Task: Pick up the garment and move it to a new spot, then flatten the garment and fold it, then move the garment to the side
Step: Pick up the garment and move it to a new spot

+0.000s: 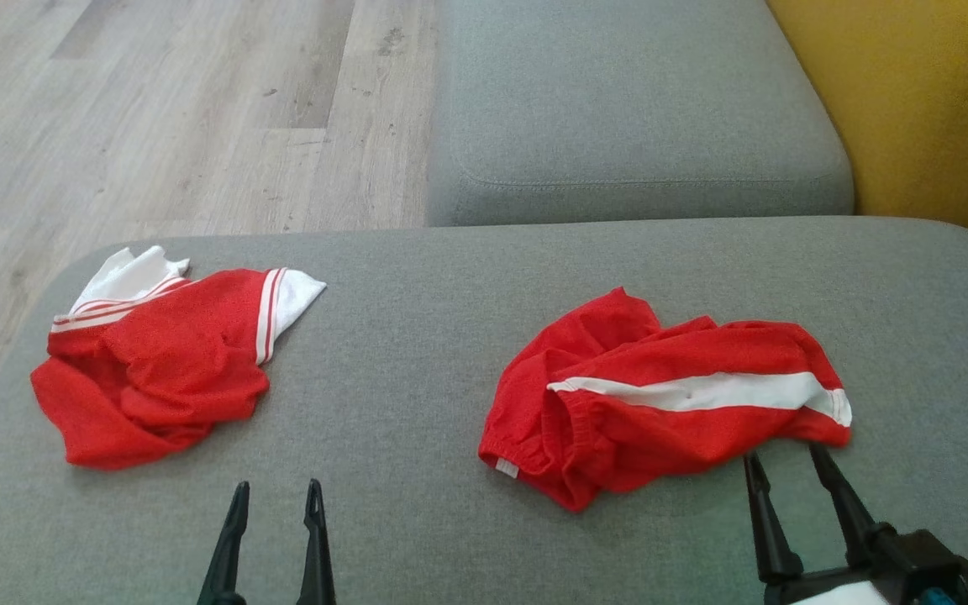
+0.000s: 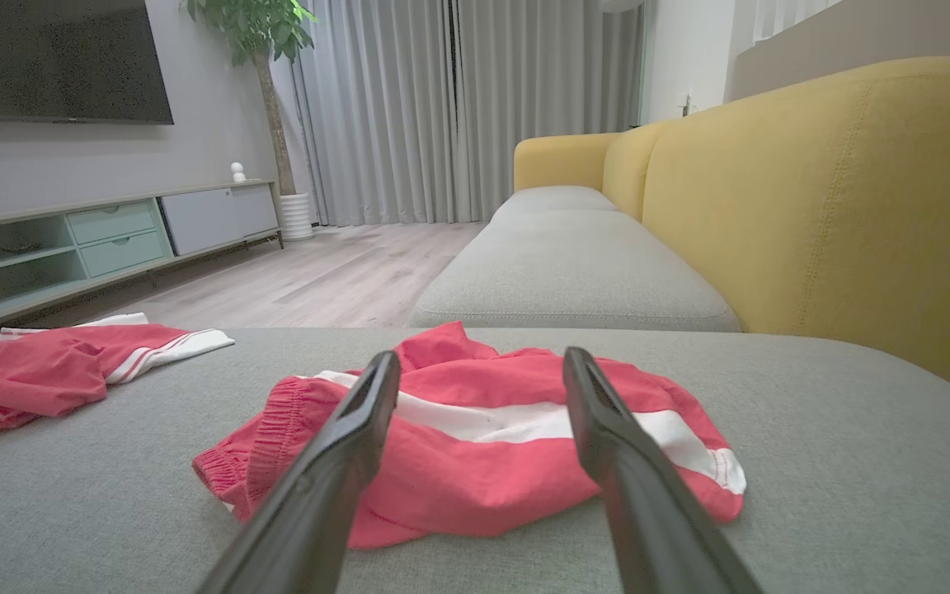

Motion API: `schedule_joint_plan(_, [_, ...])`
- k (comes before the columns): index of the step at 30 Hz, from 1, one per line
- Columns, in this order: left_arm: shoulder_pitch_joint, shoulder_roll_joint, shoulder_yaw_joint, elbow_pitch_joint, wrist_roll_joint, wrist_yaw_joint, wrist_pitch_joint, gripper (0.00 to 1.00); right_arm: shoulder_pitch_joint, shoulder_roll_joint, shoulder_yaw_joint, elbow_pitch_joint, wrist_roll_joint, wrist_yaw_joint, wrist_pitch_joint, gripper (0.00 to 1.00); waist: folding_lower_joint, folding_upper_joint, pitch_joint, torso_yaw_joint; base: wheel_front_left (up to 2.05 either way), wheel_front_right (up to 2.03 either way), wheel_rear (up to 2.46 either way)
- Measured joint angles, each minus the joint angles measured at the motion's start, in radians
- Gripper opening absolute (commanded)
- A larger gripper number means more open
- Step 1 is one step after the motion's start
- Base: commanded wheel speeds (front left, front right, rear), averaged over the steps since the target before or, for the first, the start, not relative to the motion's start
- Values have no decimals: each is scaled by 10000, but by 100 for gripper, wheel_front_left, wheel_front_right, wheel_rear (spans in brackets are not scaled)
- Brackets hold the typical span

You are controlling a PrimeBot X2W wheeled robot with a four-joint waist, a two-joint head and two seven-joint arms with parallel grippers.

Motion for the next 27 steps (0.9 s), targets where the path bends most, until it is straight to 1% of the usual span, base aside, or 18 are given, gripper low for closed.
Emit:
schedule_joint_plan(6, [0, -194, 247, 8, 339, -309, 0, 100, 0, 0, 173, 155, 0, 0, 0, 100, 0, 0, 28, -15, 0, 0, 0])
schedule_joint_plan(14, [0, -320, 334, 142, 642, -568, 0, 100, -3, 0, 238, 236, 150, 0, 0, 100, 0, 0, 42, -63, 0, 0, 0])
schedule_joint_plan(19, [0, -351, 326, 267, 848, -573, 0, 100, -3, 0, 222, 341, 159, 0, 0, 100, 0, 0, 45, -55, 0, 0, 0])
schedule_joint_plan(21, [1, -357, 320, 322, 970, -648, 0, 100, -5, 0, 222, 347, 159, 0, 0, 100, 0, 0, 55, -85, 0, 0, 0])
schedule_joint_plan(27, [1, -389, 320, 347, 1041, -656, 0, 100, -17, 0, 221, 368, 159, 0, 0, 100, 0, 0, 65, -167, 0, 0, 0])
